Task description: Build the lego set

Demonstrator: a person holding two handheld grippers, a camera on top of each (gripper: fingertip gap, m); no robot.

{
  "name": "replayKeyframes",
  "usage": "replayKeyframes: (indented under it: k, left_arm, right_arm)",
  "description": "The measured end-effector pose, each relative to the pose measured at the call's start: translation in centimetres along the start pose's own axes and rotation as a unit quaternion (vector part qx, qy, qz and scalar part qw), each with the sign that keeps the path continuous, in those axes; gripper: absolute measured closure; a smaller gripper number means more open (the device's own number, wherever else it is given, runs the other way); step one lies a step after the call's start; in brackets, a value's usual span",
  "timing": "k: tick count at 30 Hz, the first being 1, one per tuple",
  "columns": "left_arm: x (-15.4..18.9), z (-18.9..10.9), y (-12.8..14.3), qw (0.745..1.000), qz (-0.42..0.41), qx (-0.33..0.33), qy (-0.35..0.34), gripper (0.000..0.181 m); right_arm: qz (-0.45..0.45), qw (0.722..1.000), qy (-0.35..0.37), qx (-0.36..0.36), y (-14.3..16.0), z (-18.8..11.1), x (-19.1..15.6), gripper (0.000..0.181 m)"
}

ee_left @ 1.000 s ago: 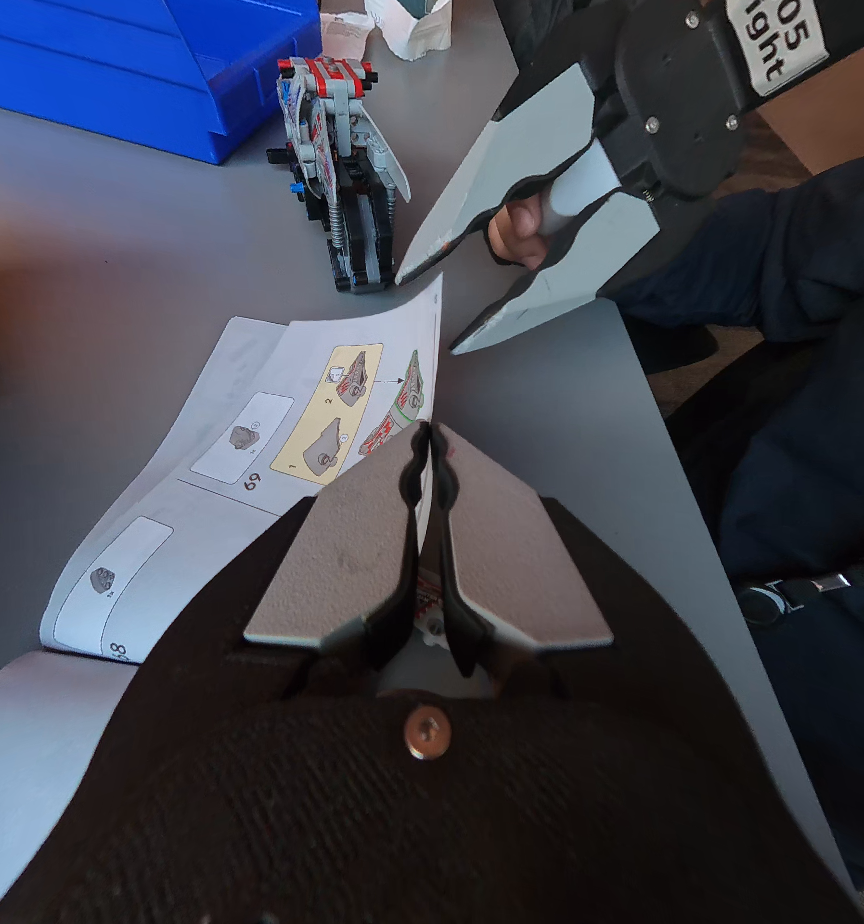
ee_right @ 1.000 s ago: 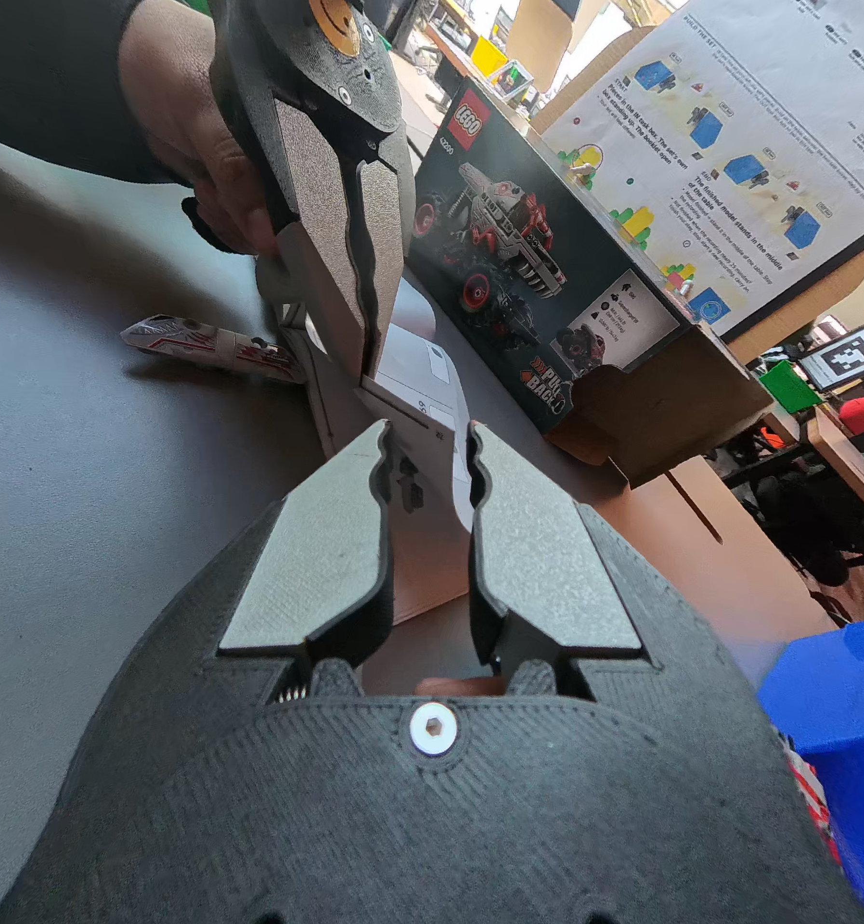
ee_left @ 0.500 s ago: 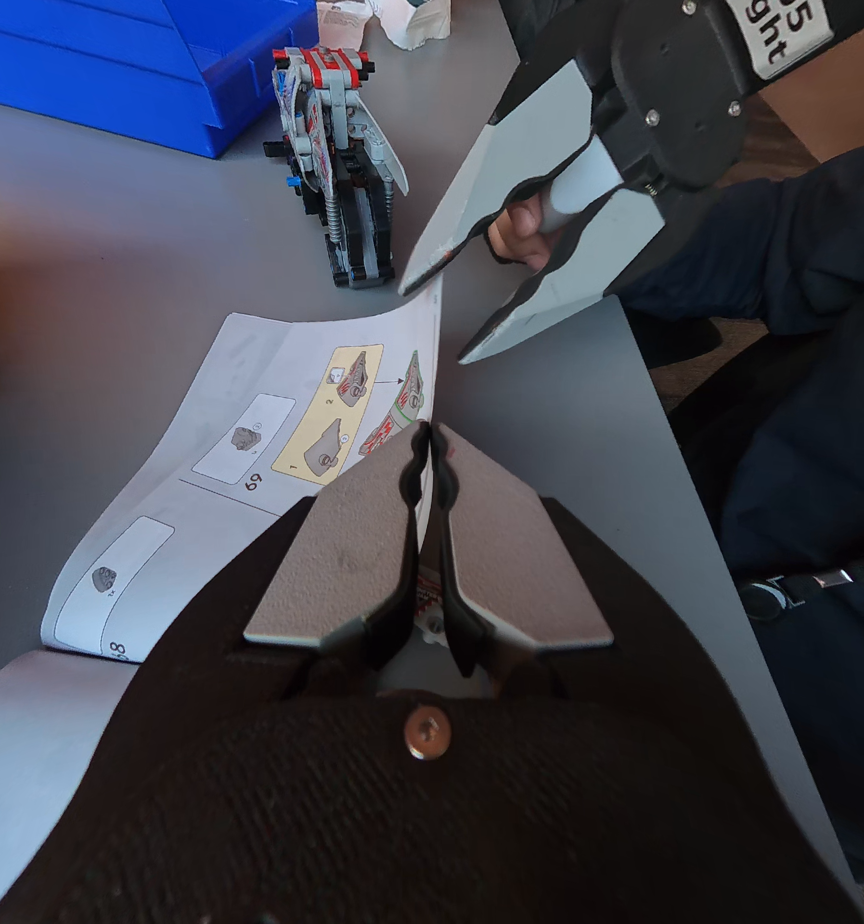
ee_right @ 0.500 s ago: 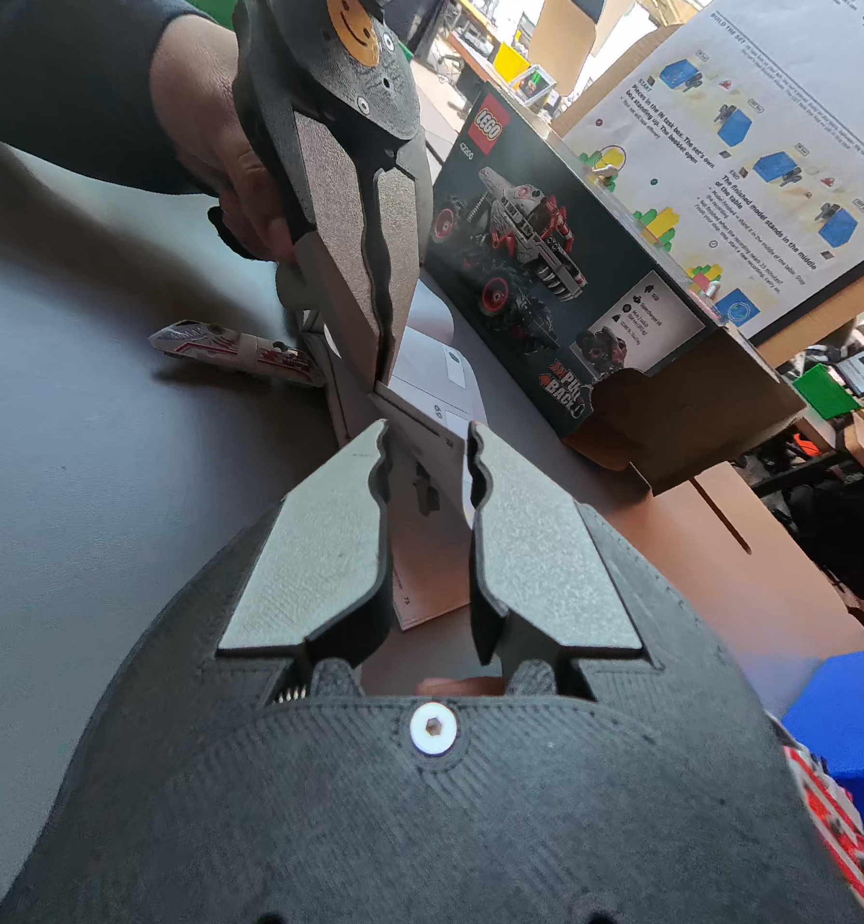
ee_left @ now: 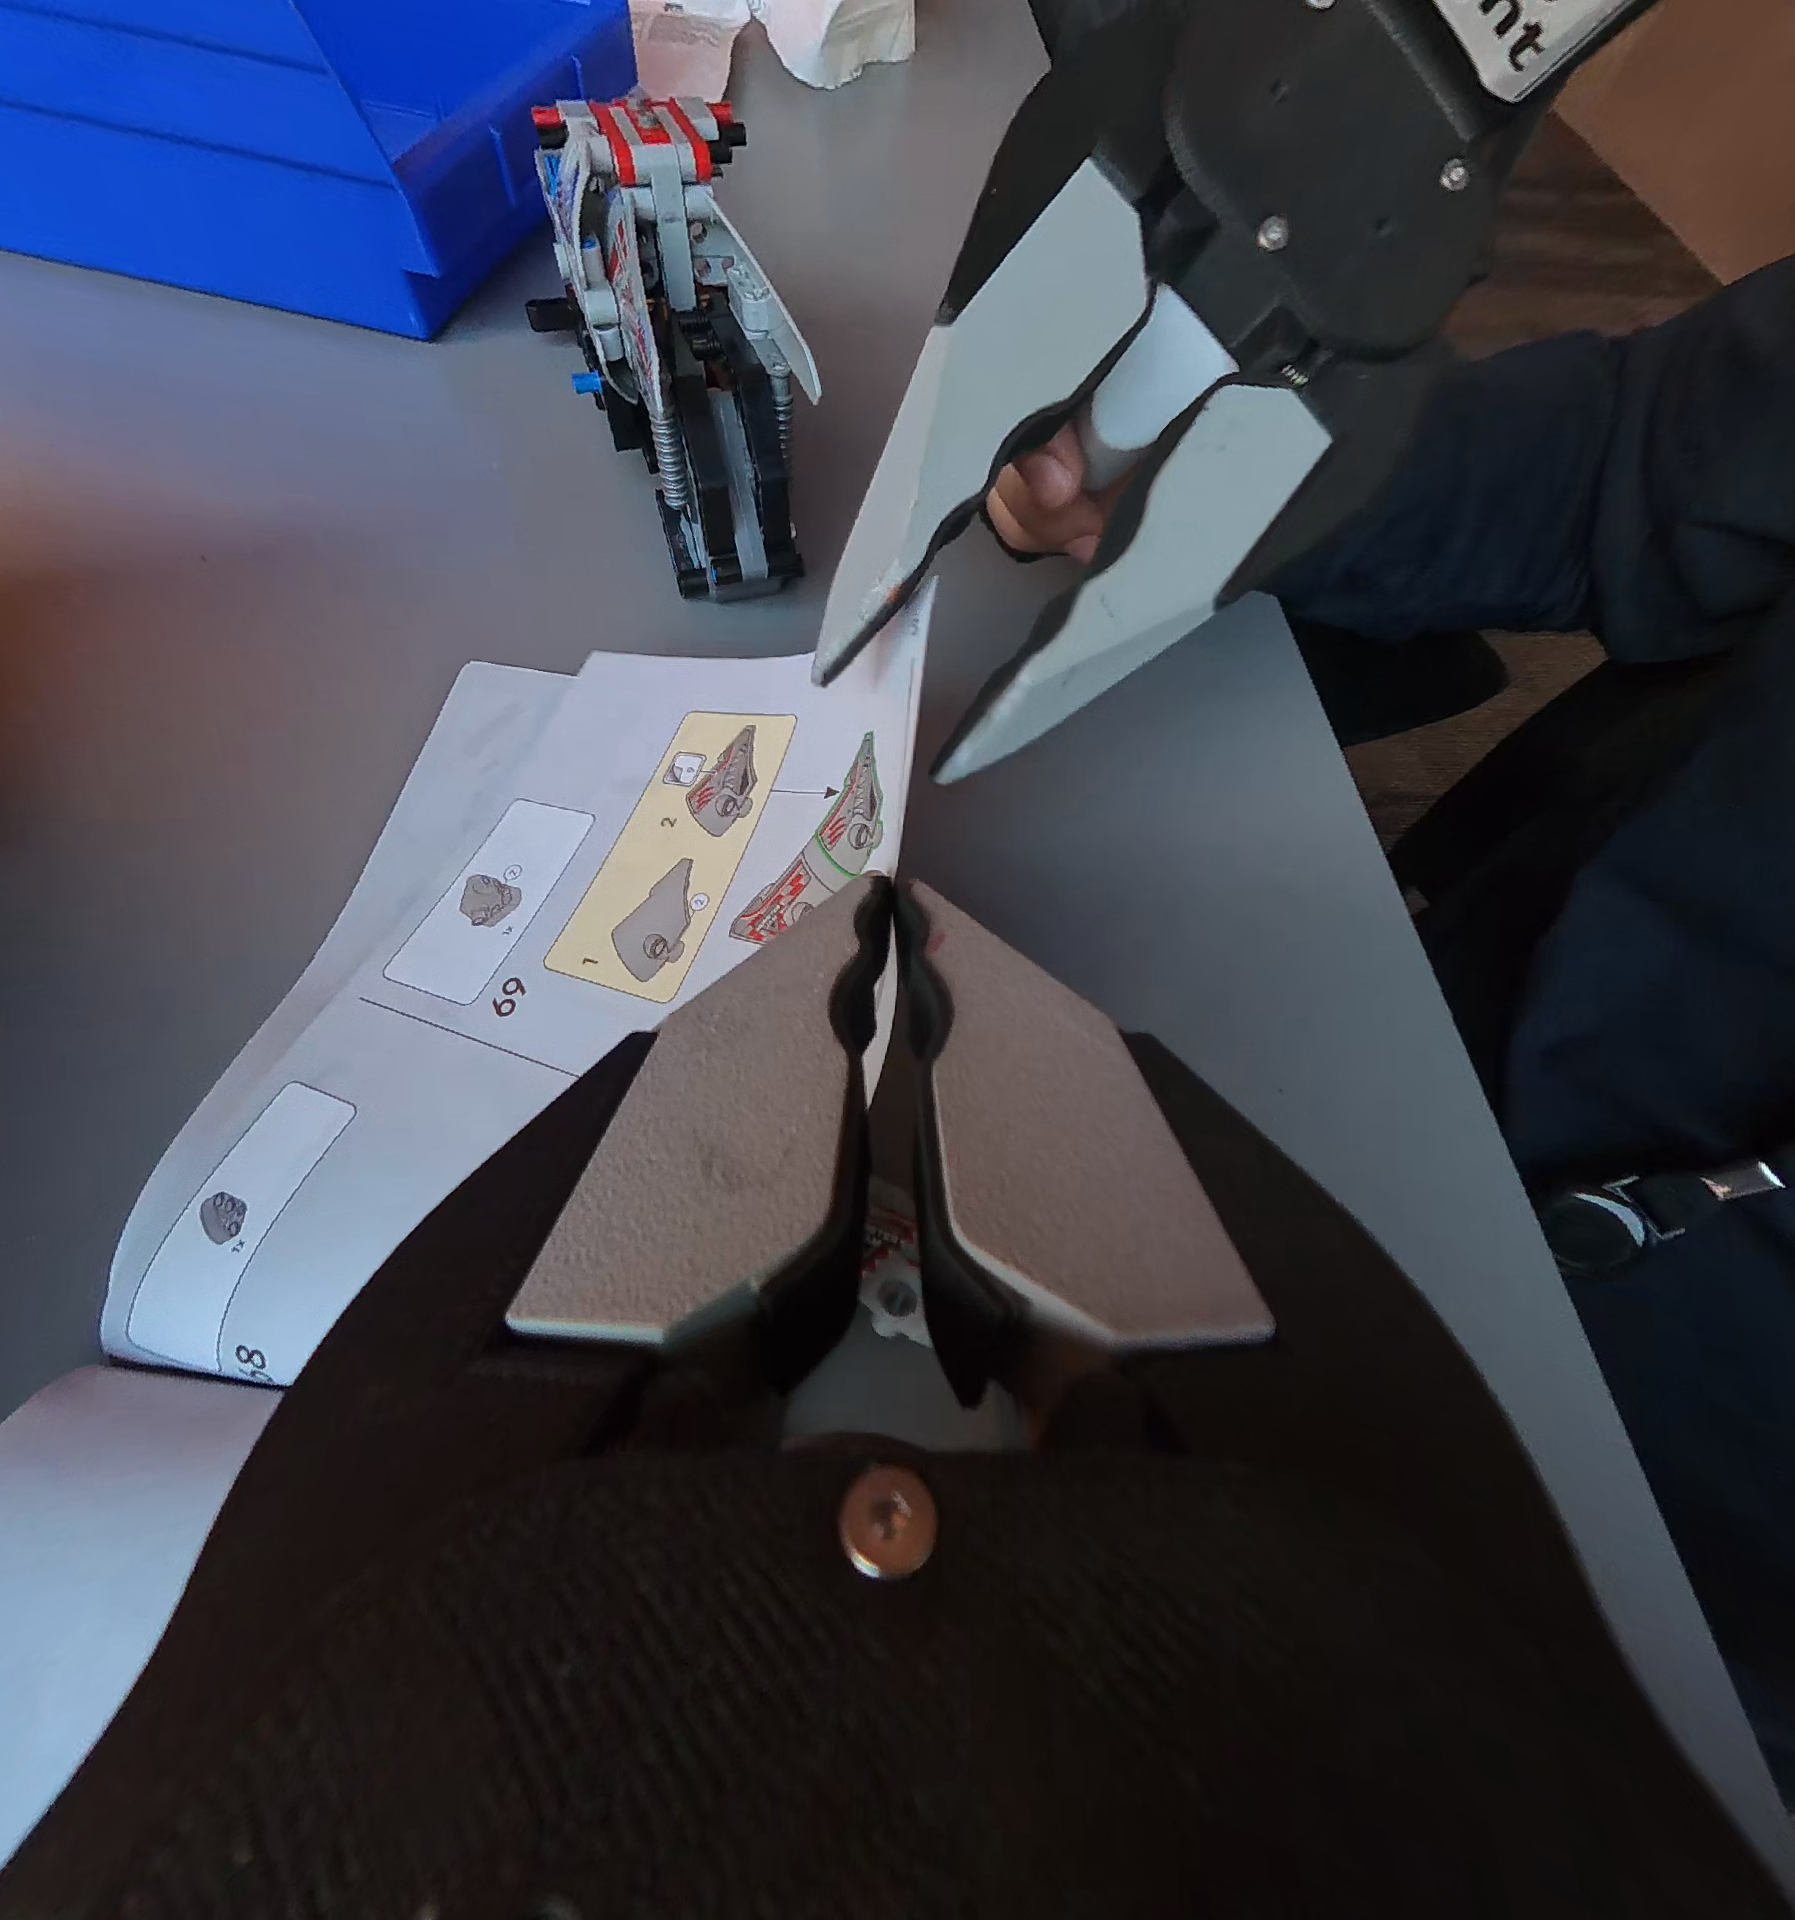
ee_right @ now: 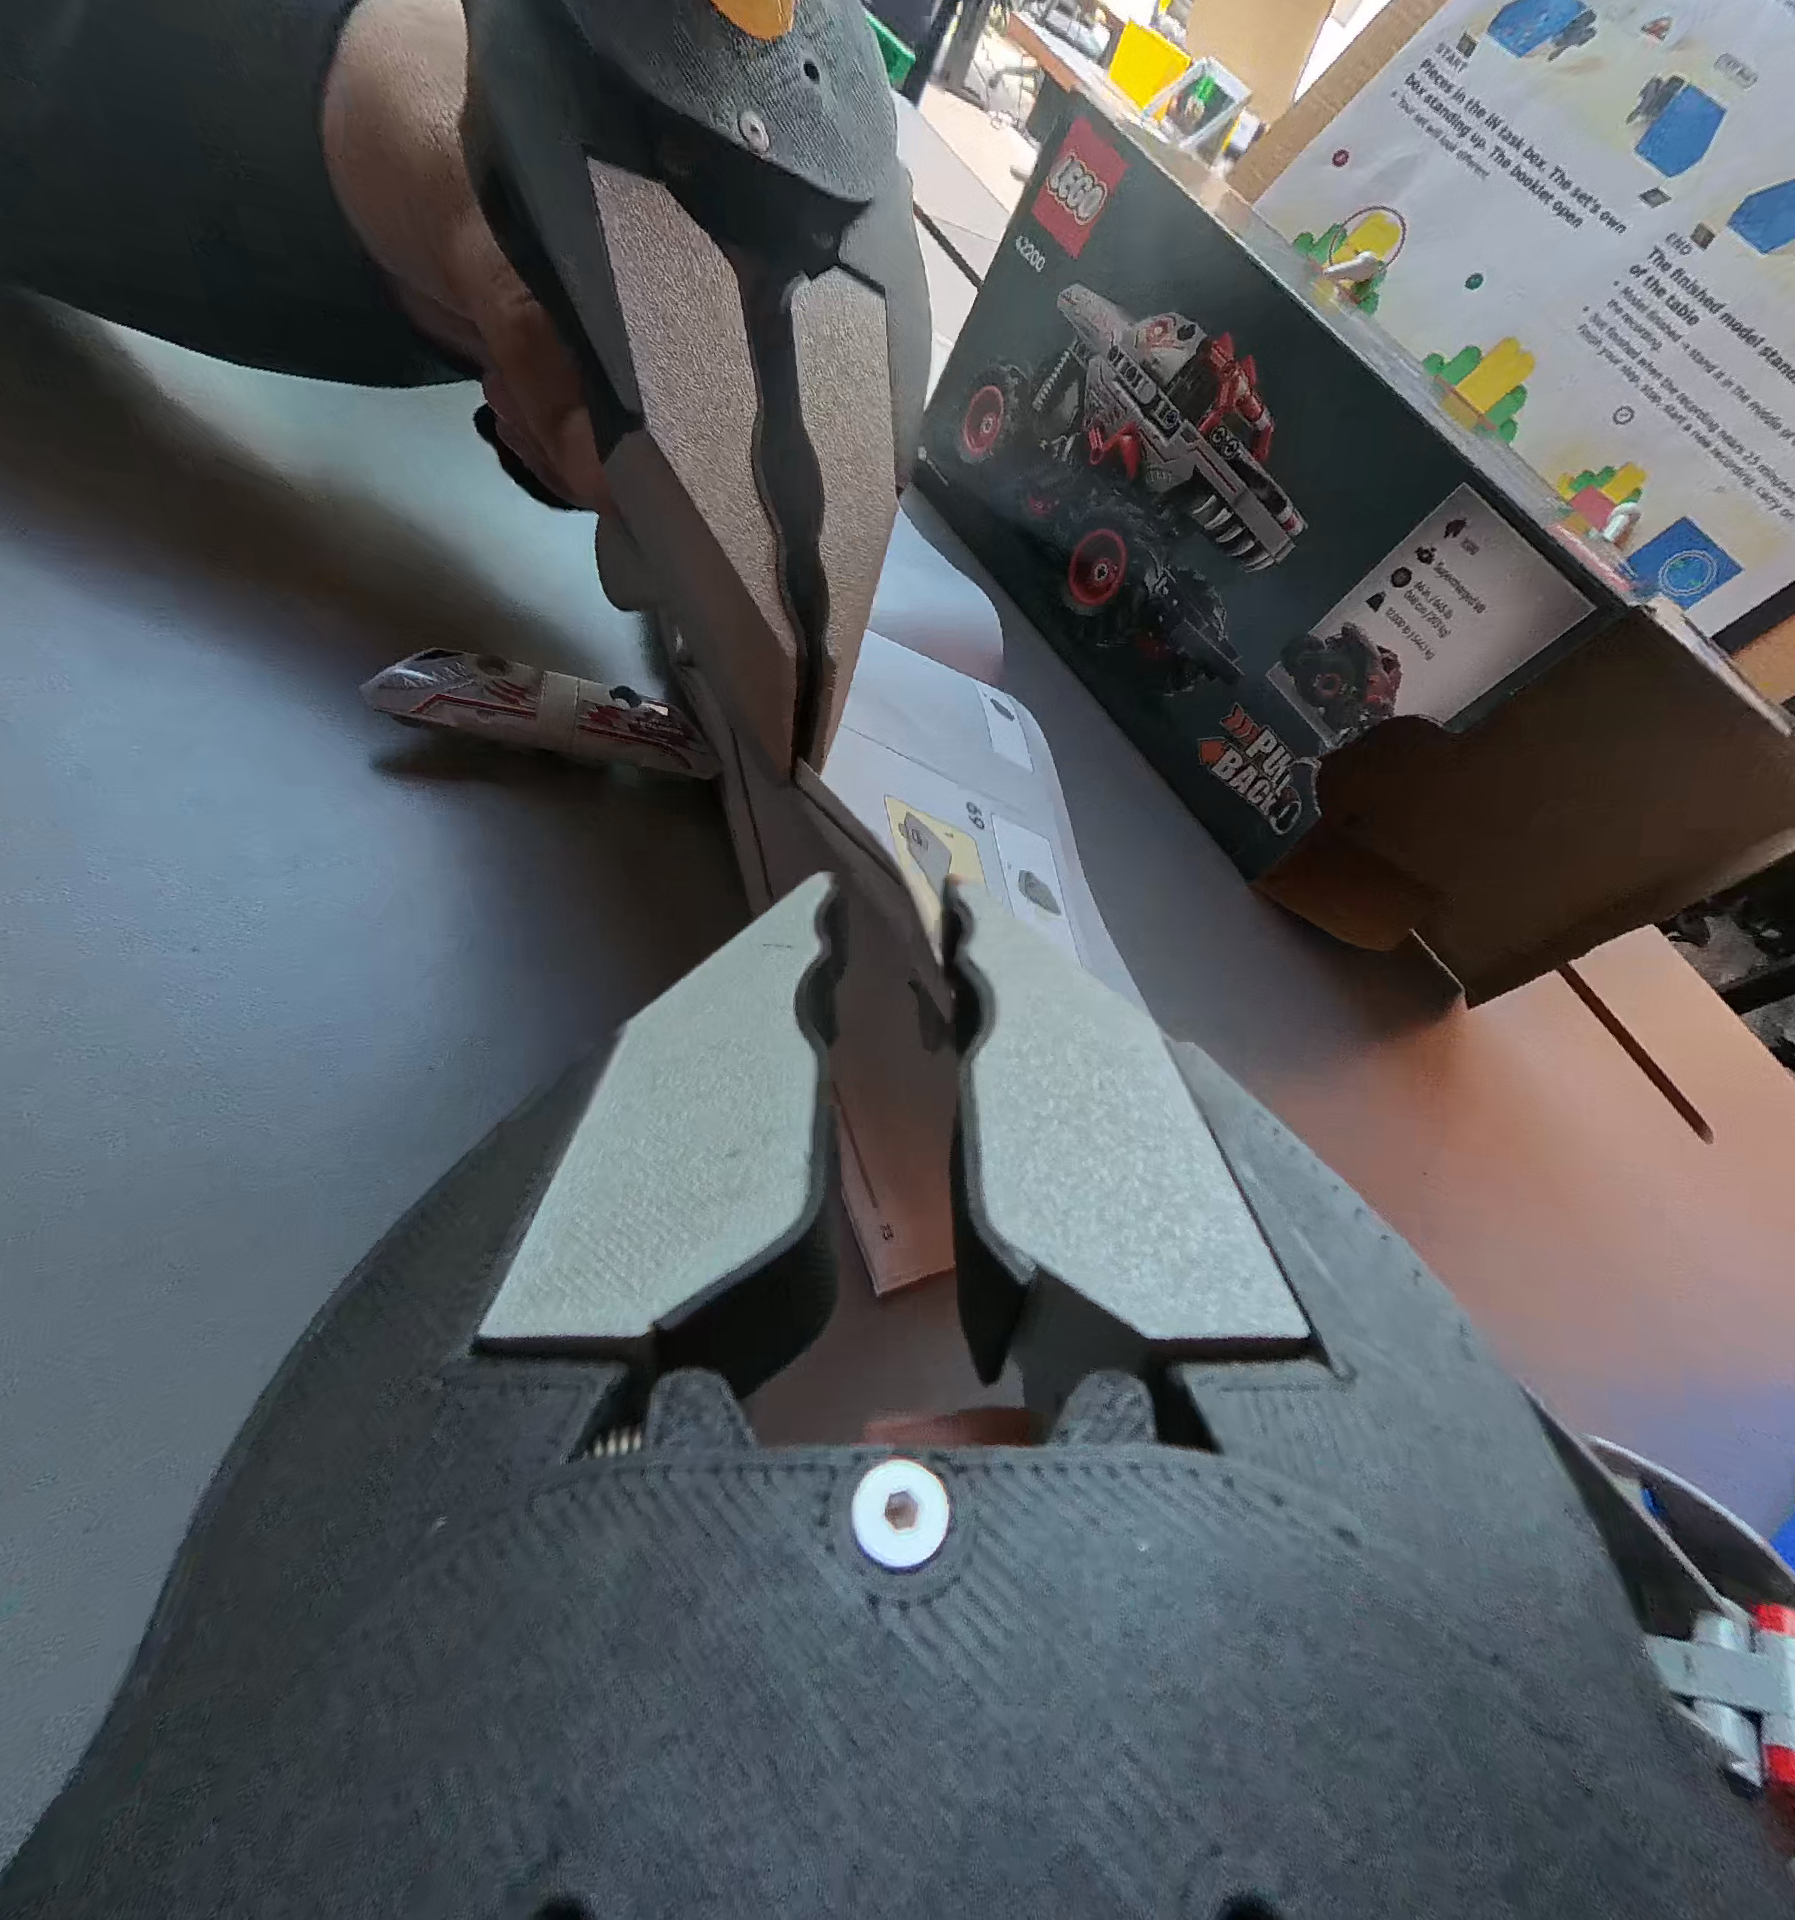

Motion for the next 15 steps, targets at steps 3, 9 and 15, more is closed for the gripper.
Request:
replayKeyframes:
  k: [3,9,15]
  left_arm:
    - [-0.1,-0.1,0.0,1.000,0.003,-0.001,-0.003,0.181]
    - [0.1,-0.4,-0.1,1.000,0.004,-0.001,0.000,0.179]
    - [0.4,-0.3,-1.1,0.999,0.036,0.005,-0.034,0.167]
  right_arm:
    - [-0.002,1.000,-0.003,-0.020,0.9,0.2,0.0,0.179]
    - [-0.013,1.000,0.003,-0.024,1.1,0.3,0.1,0.181]
    - [-0.007,1.000,-0.002,-0.010,0.6,0.2,0.0,0.181]
Point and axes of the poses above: each gripper's, where its closed fingertips meet, z out along the fingers, y out of its underside, x = y × z across the jaws, the point moved 1 cm from there along -z, back along the fingers, and after that the axes turned 9 degrees about -z, right-handed, at the moved point
